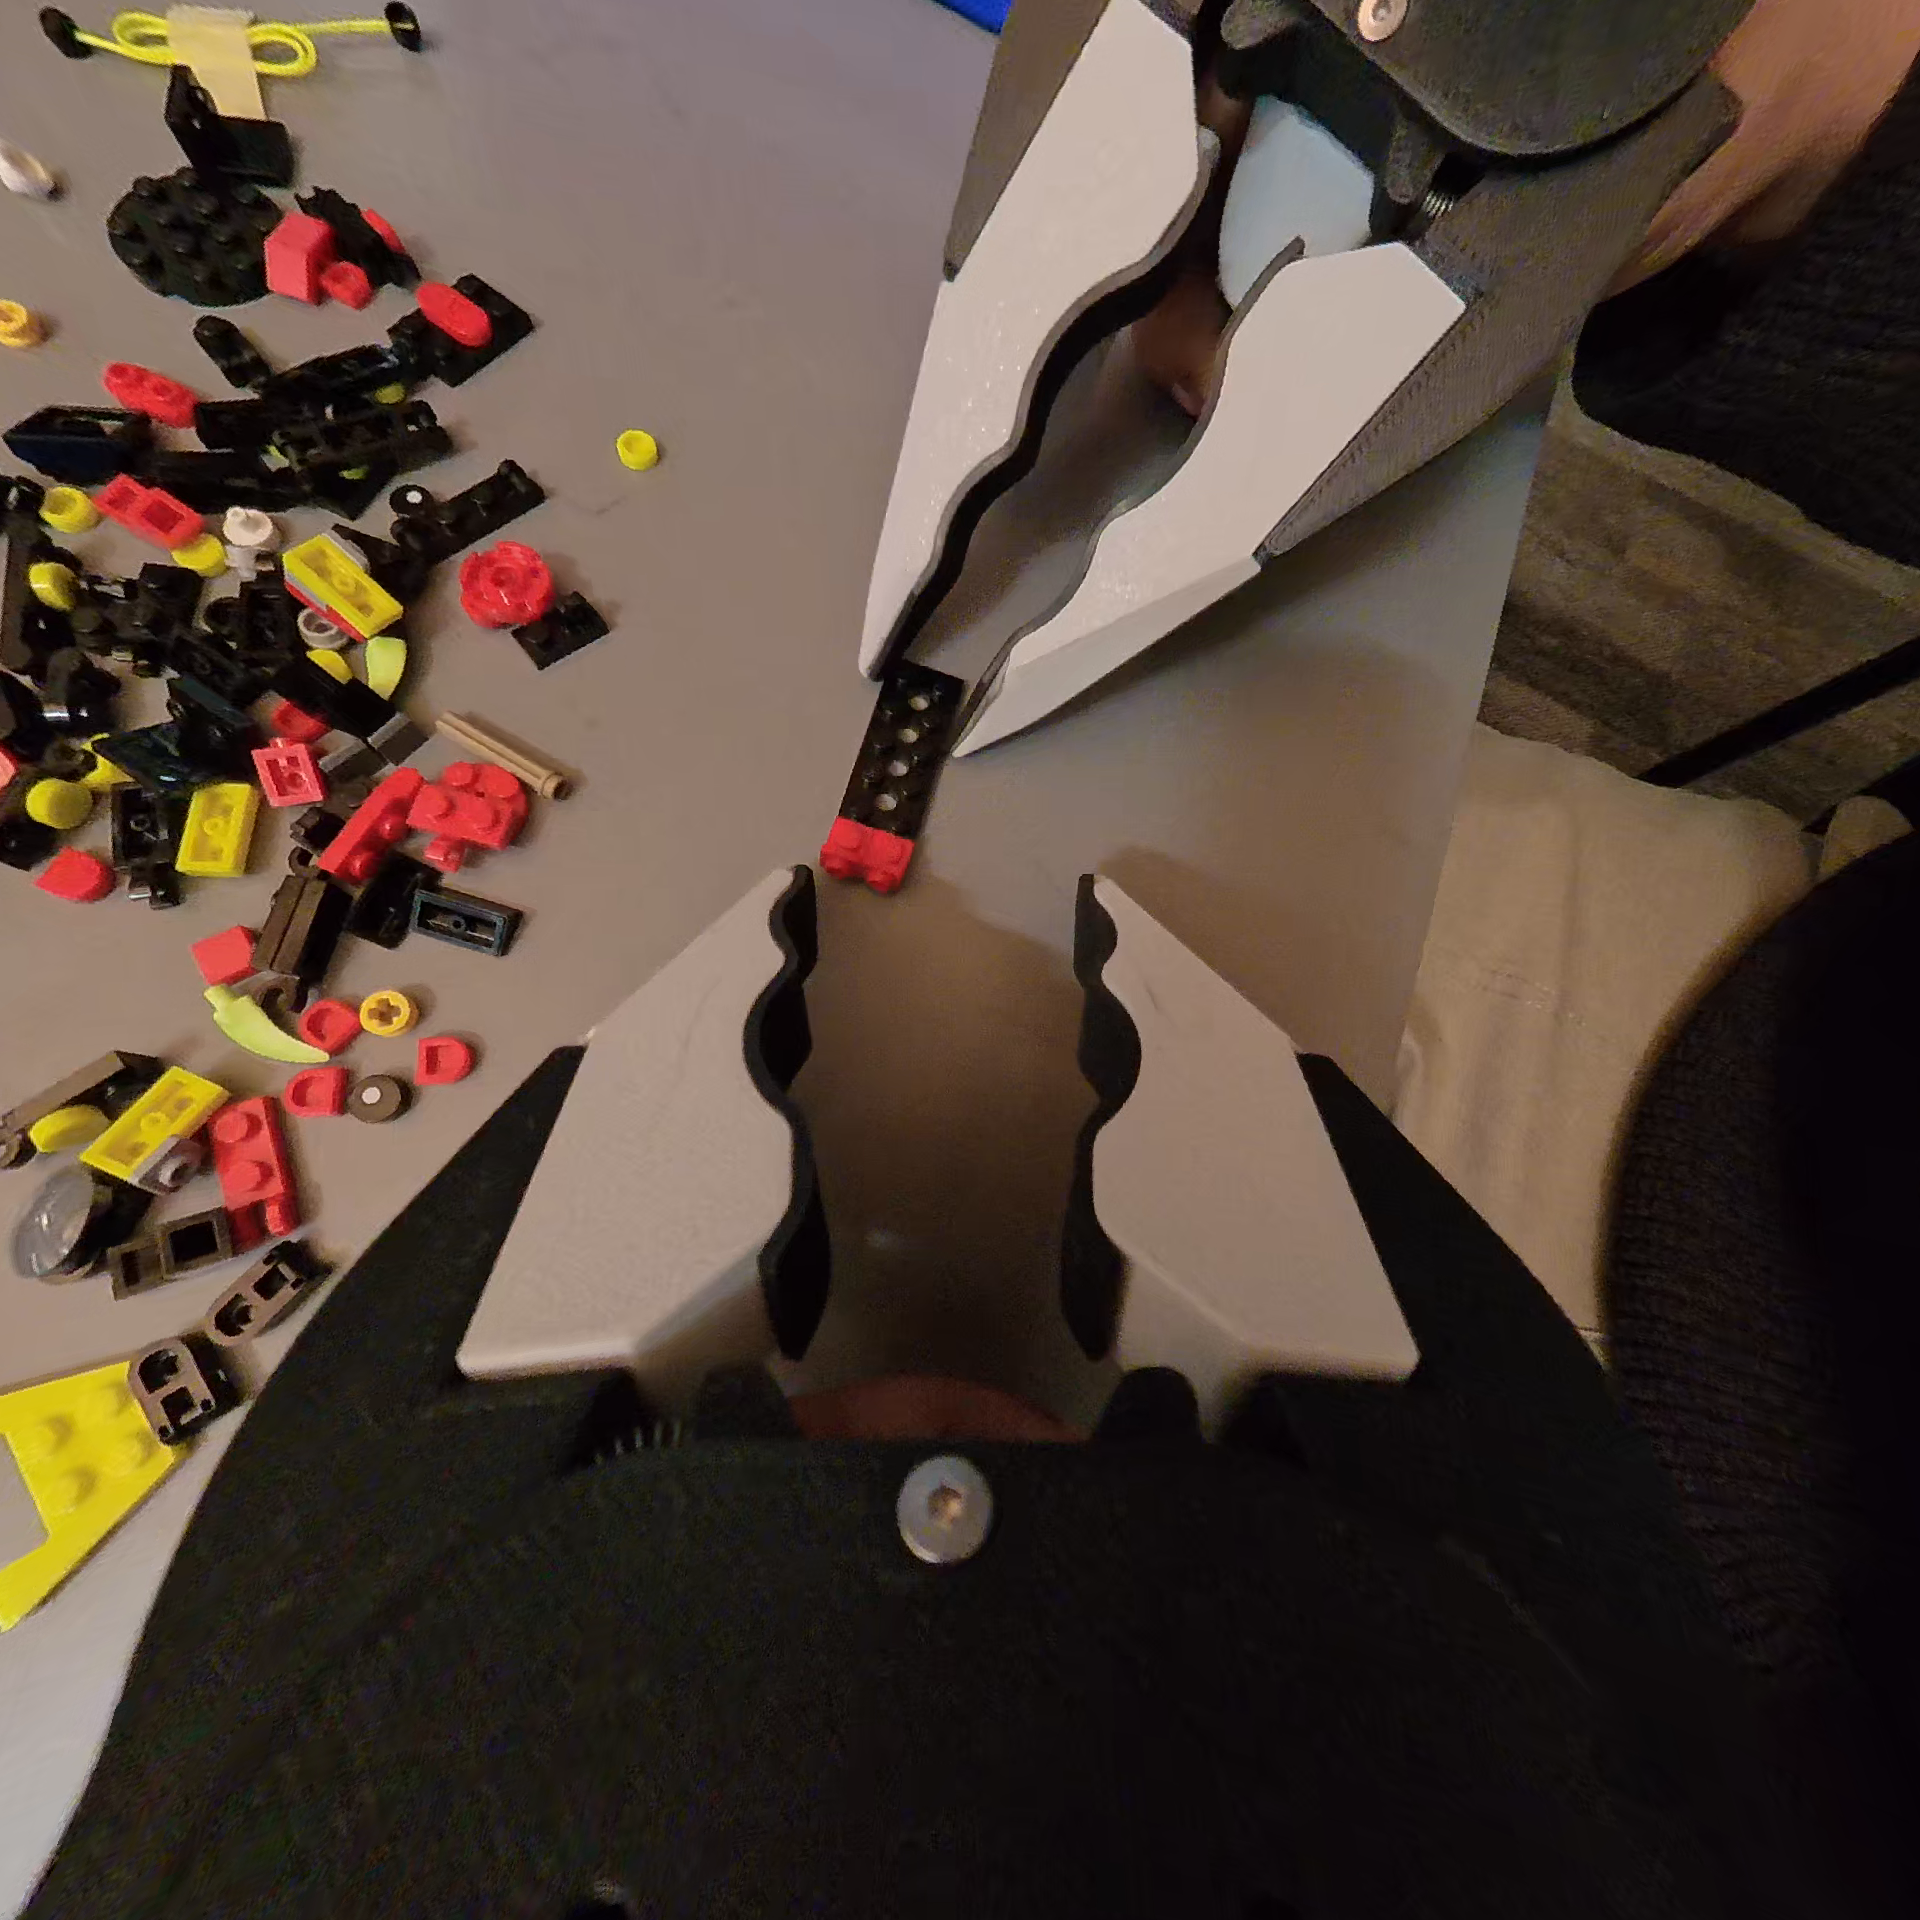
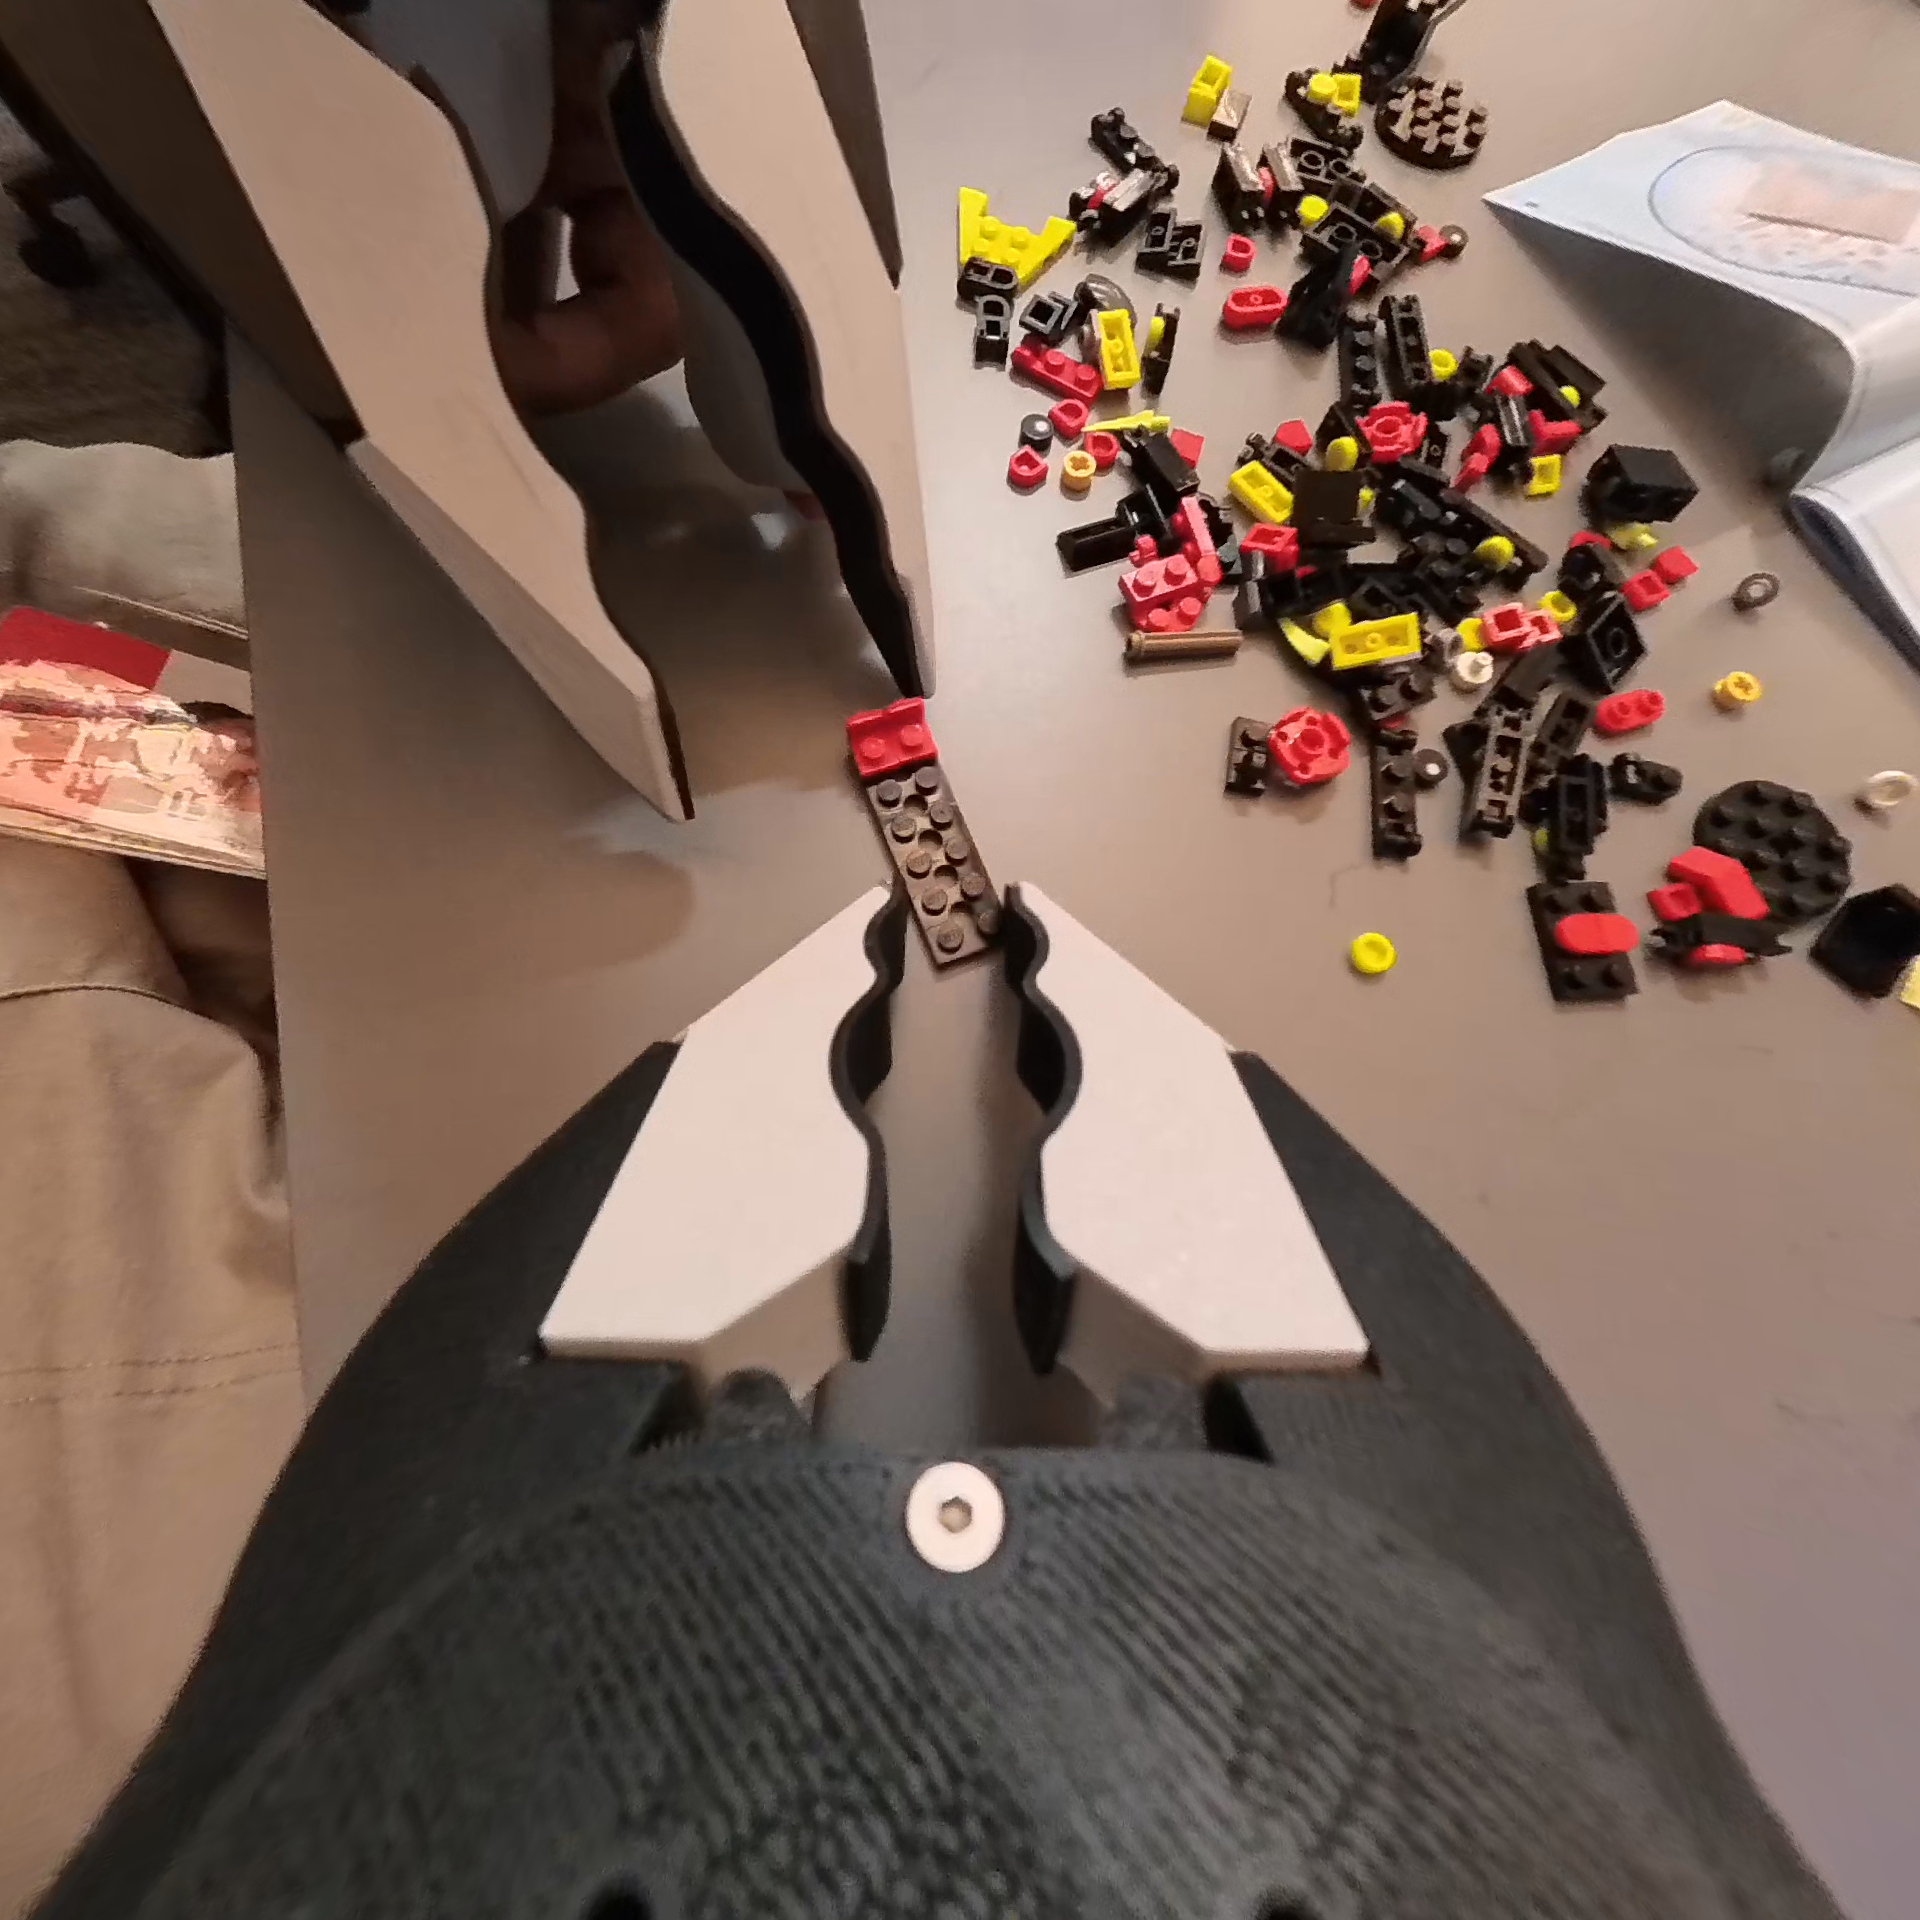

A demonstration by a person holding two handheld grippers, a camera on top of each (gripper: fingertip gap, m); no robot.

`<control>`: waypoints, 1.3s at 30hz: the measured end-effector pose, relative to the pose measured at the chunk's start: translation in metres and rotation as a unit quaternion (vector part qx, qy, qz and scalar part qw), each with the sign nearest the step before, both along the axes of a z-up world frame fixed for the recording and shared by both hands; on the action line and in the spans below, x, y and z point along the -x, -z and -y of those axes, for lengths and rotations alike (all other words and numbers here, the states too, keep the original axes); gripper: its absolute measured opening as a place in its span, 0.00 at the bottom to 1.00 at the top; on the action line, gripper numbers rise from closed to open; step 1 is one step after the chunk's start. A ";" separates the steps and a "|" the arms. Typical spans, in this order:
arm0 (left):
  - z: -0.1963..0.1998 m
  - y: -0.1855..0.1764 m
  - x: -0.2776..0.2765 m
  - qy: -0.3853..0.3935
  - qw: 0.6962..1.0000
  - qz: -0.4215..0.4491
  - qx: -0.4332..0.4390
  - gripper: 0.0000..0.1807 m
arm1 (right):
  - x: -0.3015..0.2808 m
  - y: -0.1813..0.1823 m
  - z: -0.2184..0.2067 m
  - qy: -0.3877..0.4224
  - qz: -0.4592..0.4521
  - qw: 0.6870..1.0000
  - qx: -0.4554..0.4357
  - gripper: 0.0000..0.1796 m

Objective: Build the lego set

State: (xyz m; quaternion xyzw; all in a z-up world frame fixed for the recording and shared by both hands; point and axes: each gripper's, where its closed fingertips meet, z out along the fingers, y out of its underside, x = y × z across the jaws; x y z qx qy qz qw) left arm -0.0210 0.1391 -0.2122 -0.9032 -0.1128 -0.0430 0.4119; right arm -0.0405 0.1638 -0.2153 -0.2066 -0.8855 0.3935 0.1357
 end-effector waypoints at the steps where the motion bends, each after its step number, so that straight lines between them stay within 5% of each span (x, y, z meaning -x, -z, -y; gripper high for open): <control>1: 0.000 0.000 0.000 0.000 1.000 0.001 -0.001 0.26 | 0.000 0.000 0.000 0.000 -0.002 1.000 -0.001 0.09; 27: 0.010 -0.011 0.041 -0.099 0.995 -0.019 -0.027 0.32 | 0.001 0.000 0.000 0.000 0.000 1.000 0.000 0.09; 36: 0.014 -0.013 0.053 -0.131 0.991 -0.023 -0.031 0.25 | 0.001 -0.003 -0.002 0.006 -0.004 1.000 0.000 0.09; 39: 0.022 -0.016 0.066 -0.160 0.986 -0.047 -0.030 0.07 | 0.005 -0.032 0.000 0.026 -0.025 0.997 0.068 0.06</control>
